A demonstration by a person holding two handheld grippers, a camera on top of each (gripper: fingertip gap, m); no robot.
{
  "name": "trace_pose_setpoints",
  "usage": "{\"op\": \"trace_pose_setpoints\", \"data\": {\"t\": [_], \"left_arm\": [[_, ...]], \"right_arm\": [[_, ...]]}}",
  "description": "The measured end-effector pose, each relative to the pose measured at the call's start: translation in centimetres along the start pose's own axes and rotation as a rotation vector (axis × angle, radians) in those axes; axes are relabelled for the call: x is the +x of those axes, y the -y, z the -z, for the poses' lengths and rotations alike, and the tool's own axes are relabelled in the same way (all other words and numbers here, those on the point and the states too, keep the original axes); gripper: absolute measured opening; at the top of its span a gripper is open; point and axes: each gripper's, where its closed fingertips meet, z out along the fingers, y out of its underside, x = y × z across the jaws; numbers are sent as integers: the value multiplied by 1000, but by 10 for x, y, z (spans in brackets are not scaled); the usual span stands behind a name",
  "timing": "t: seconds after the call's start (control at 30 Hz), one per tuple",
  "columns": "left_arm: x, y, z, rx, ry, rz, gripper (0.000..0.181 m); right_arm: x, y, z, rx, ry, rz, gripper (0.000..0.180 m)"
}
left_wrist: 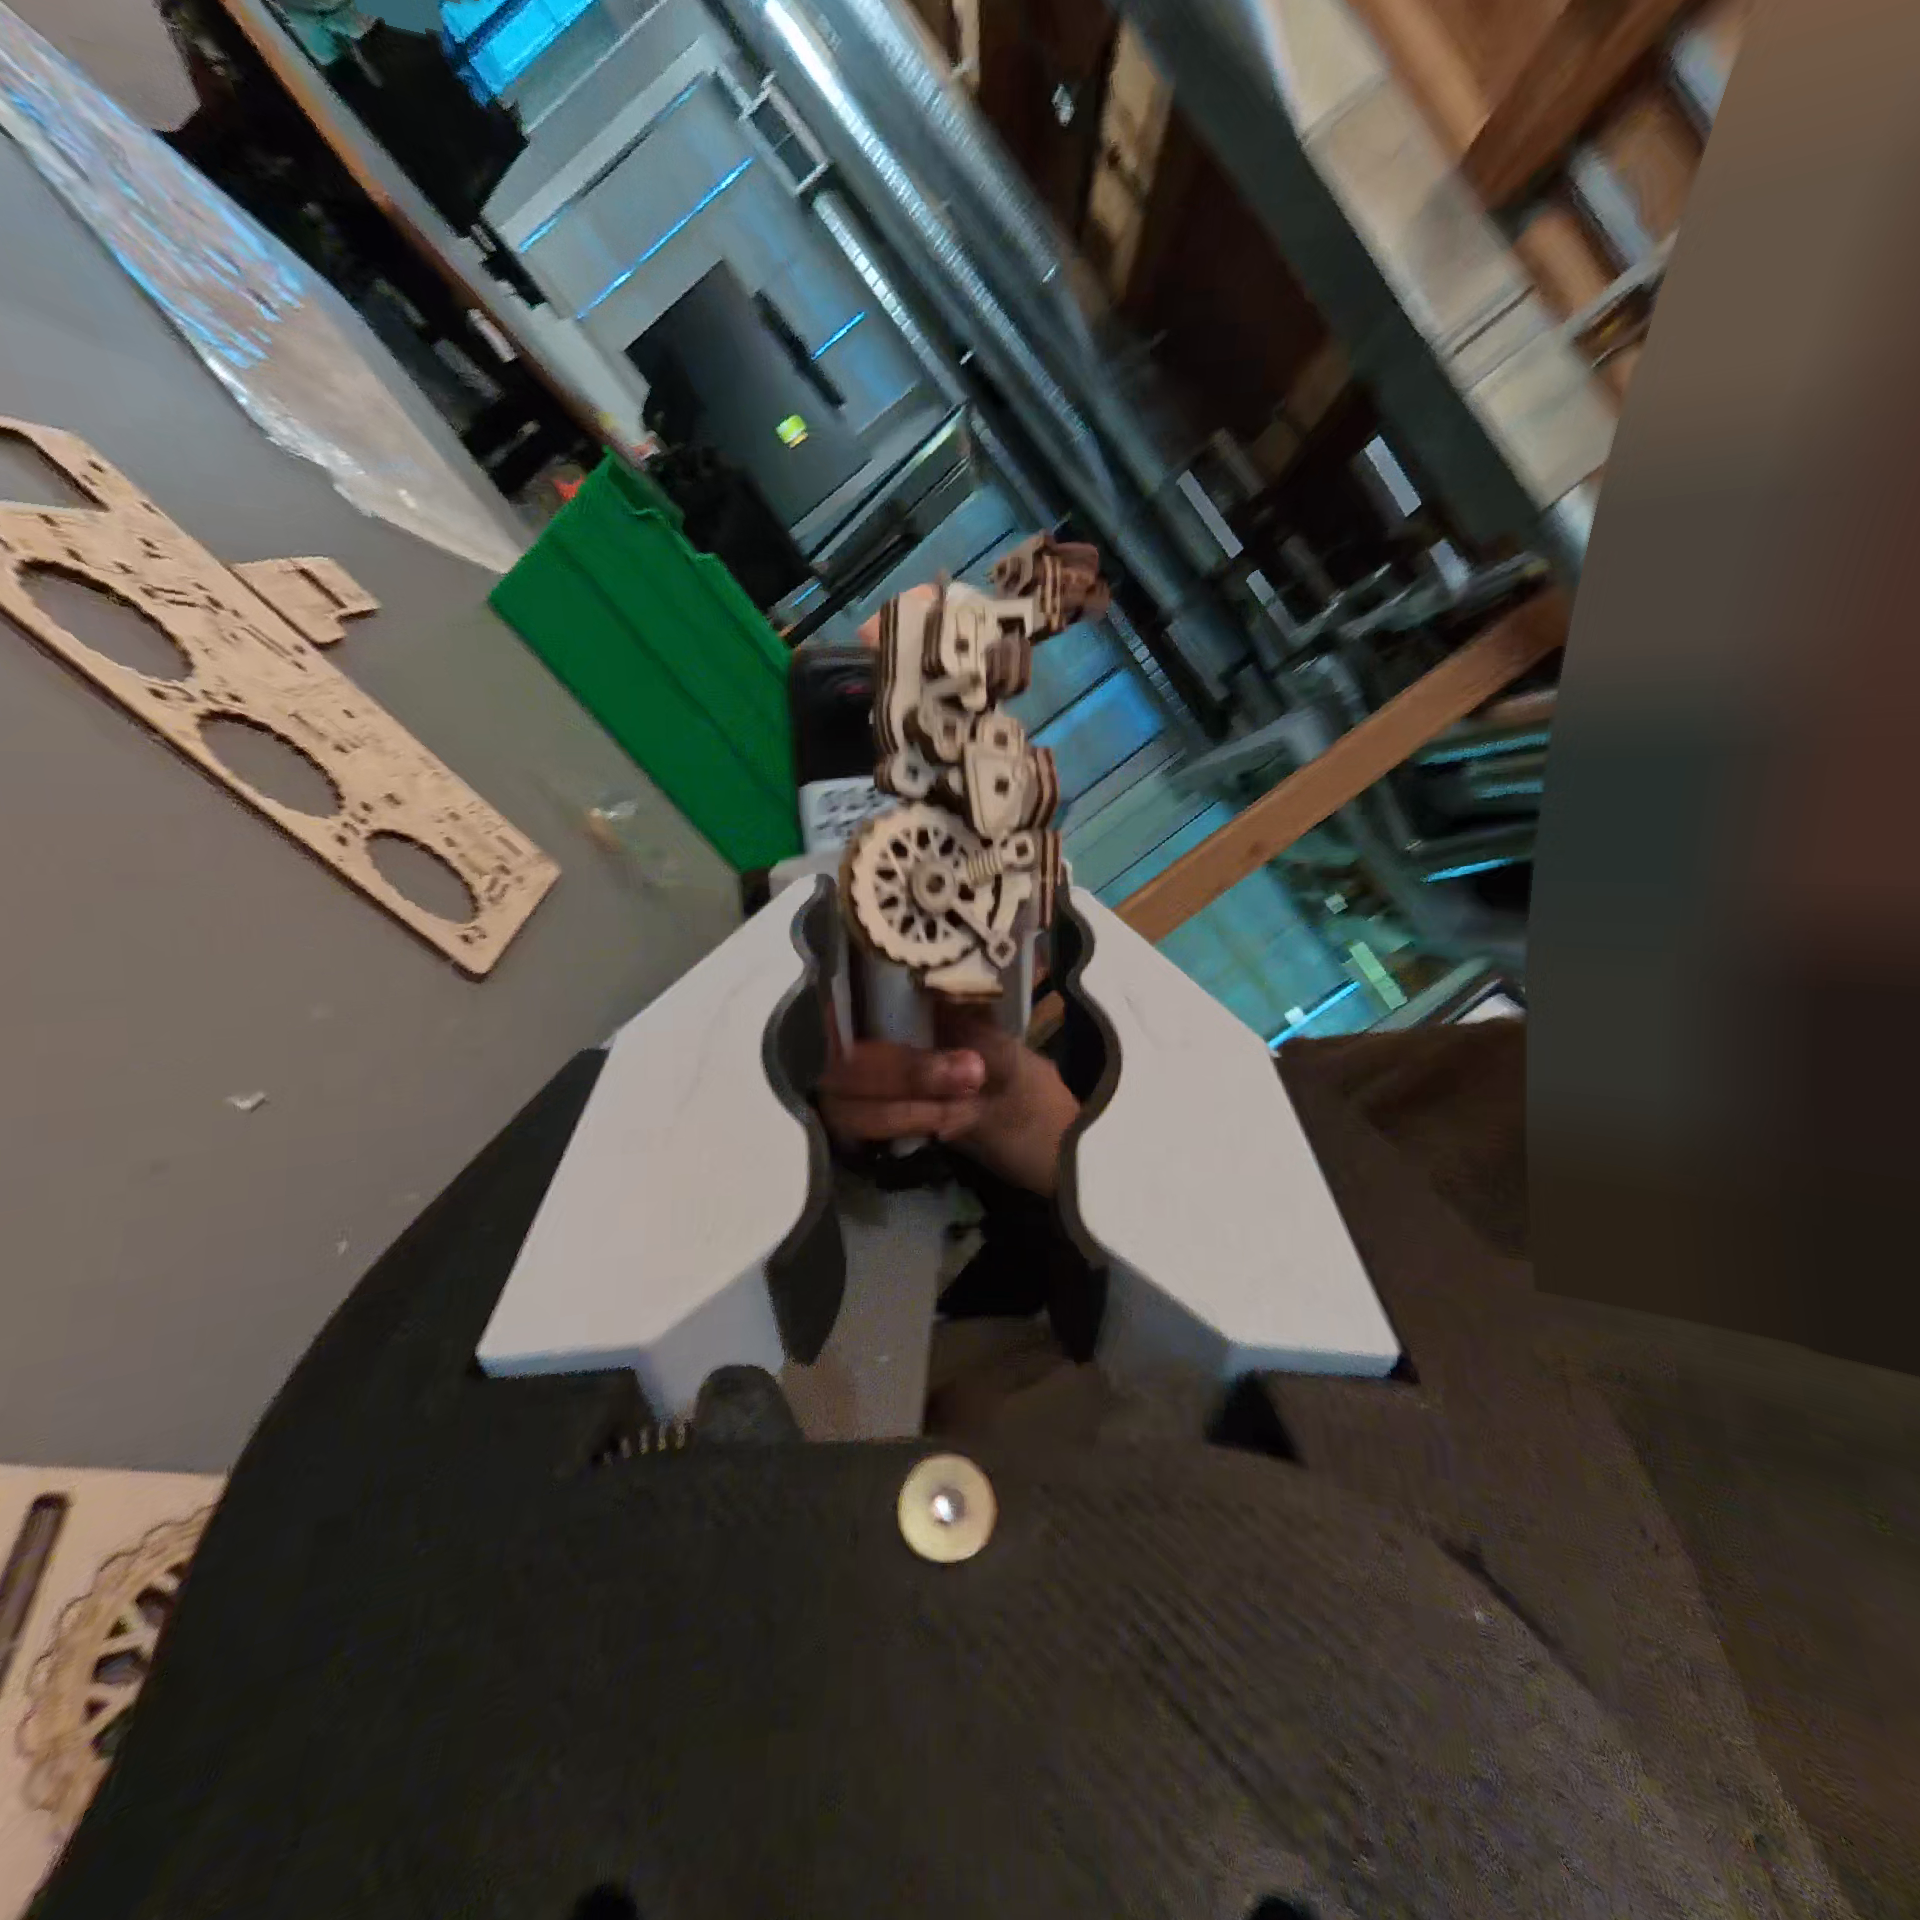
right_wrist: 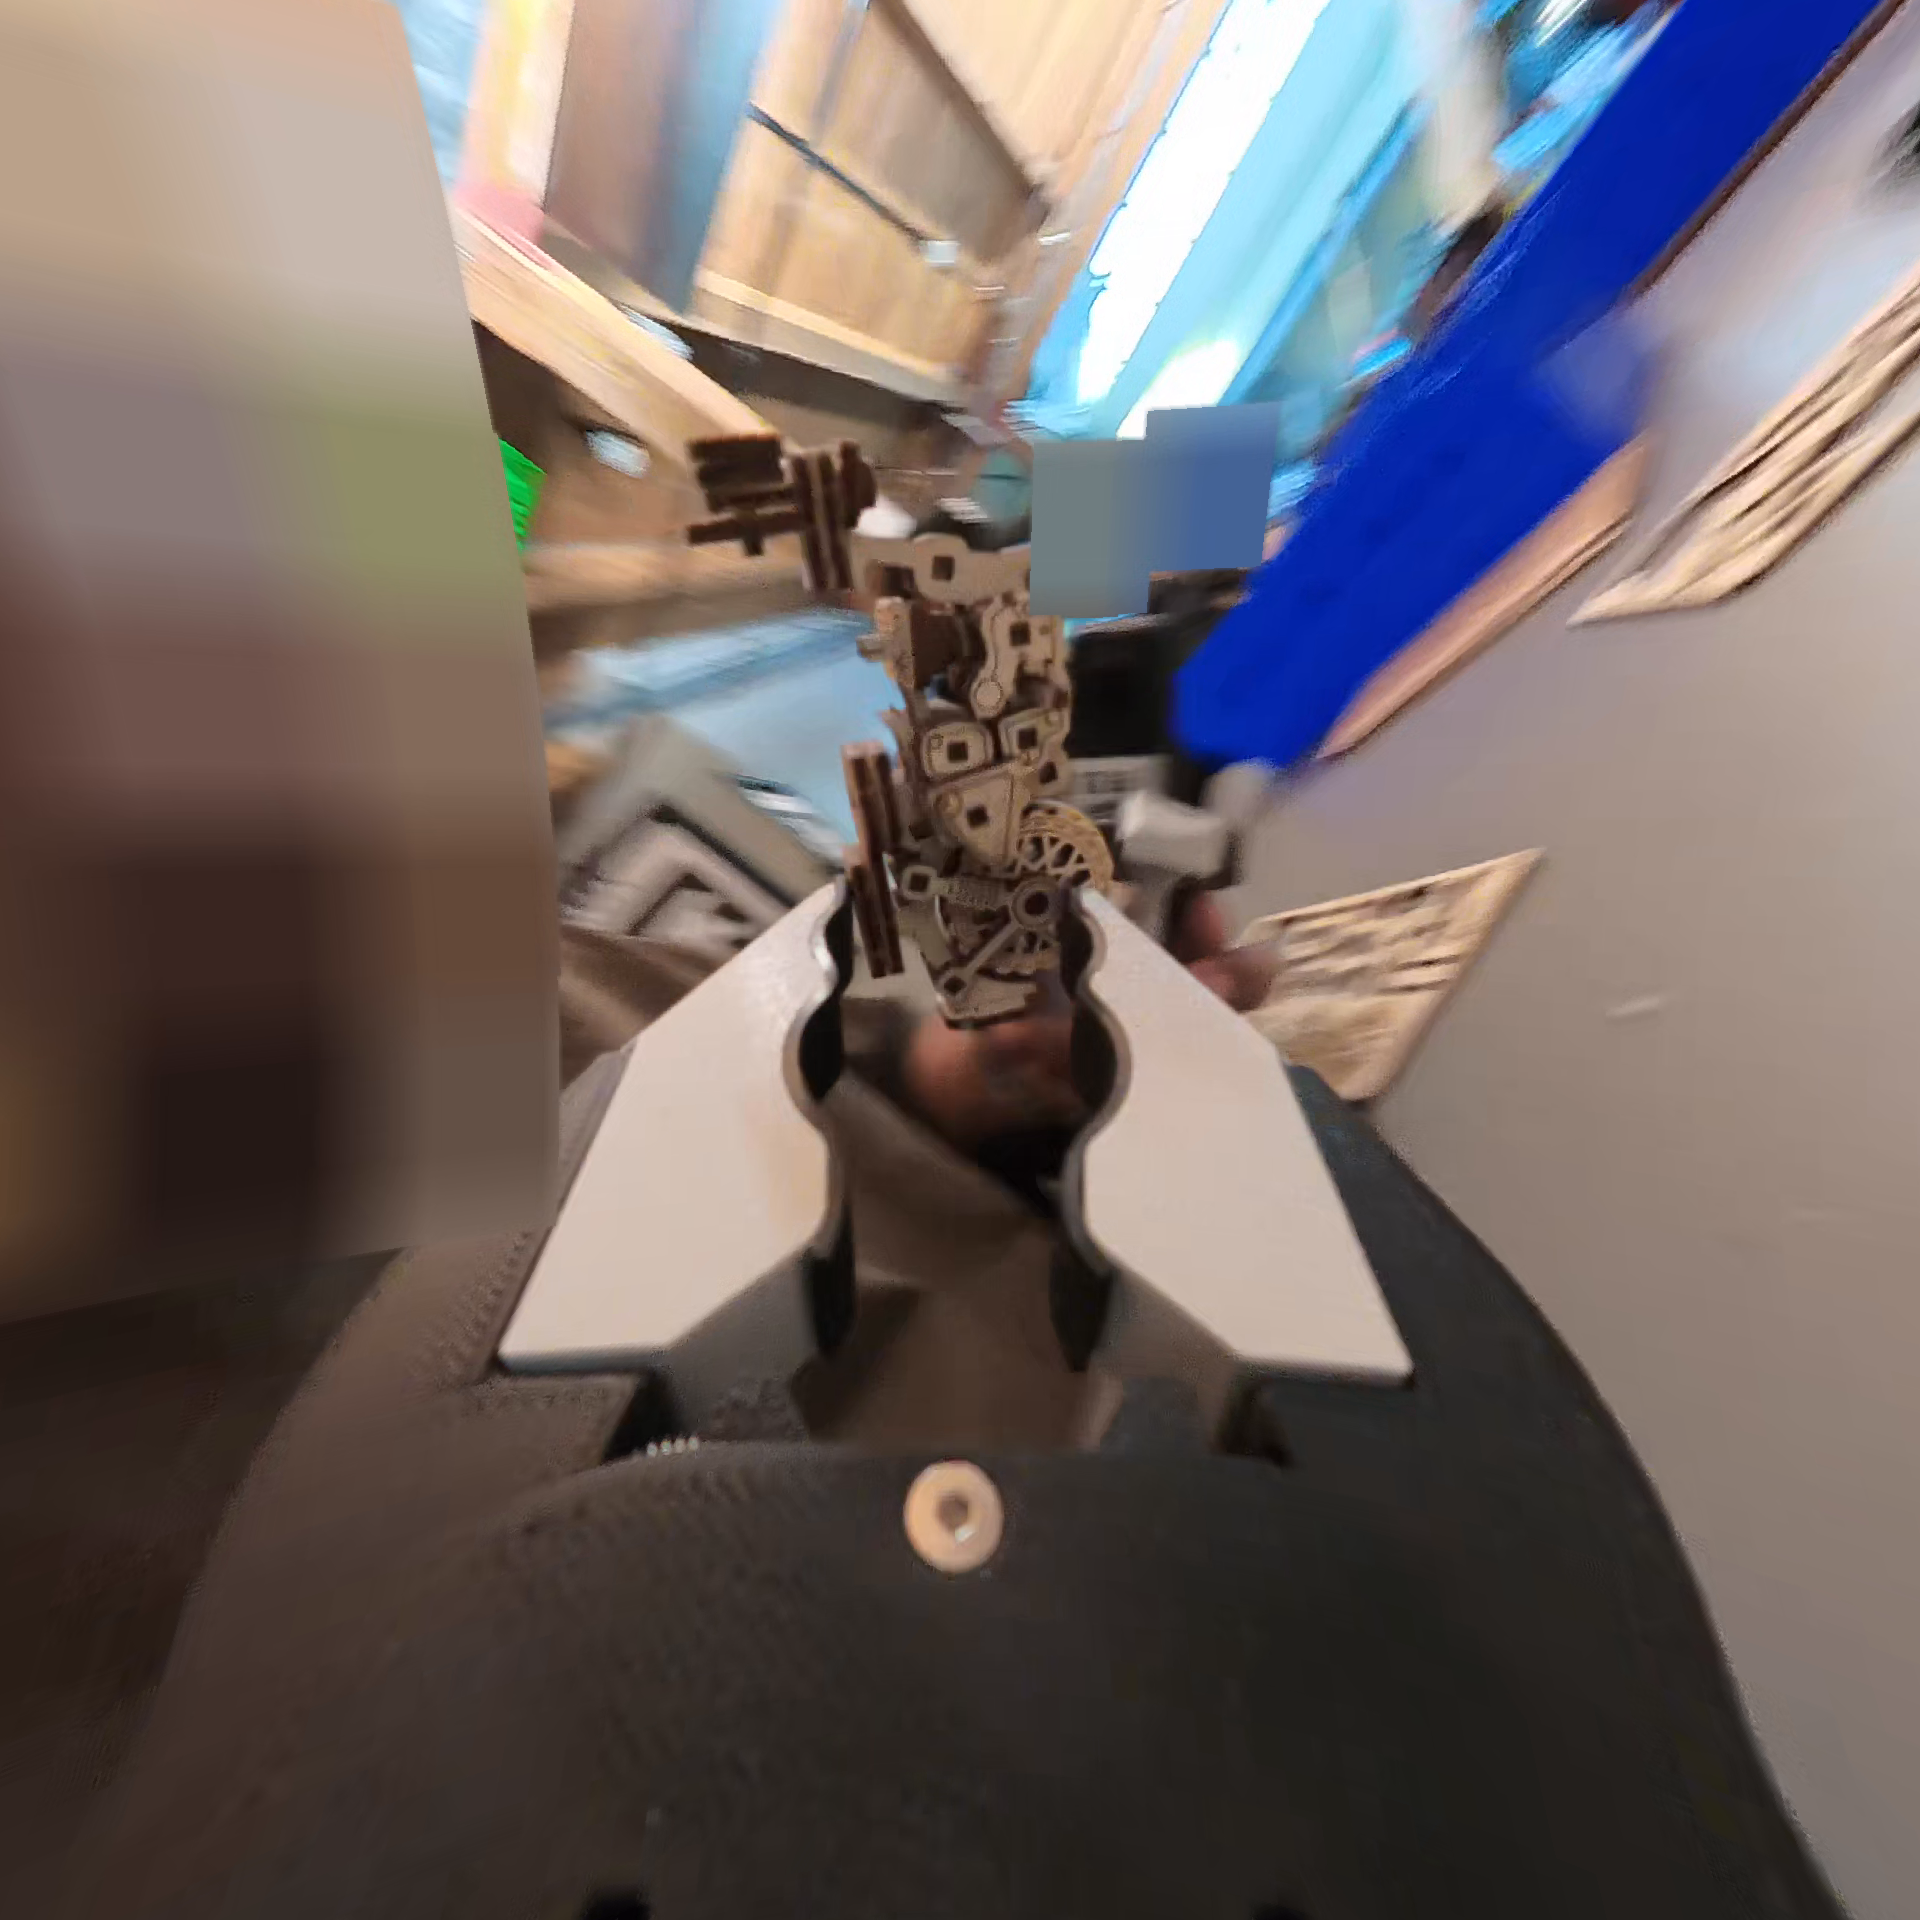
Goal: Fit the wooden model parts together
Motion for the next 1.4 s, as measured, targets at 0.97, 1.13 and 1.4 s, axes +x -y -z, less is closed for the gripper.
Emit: {"op": "trace_pose_setpoints", "data": {"t": [0.97,1.13,1.4], "left_arm": [[-9,-15,-3,-108,169,-329,33],[-8,-13,-3,-97,162,-325,32],[-2,-13,-3,-89,128,-335,31]], "right_arm": [[25,-17,2,-192,-294,397,42],[24,-17,1,-194,-294,414,48],[20,-13,2,-173,-306,425,43]]}}
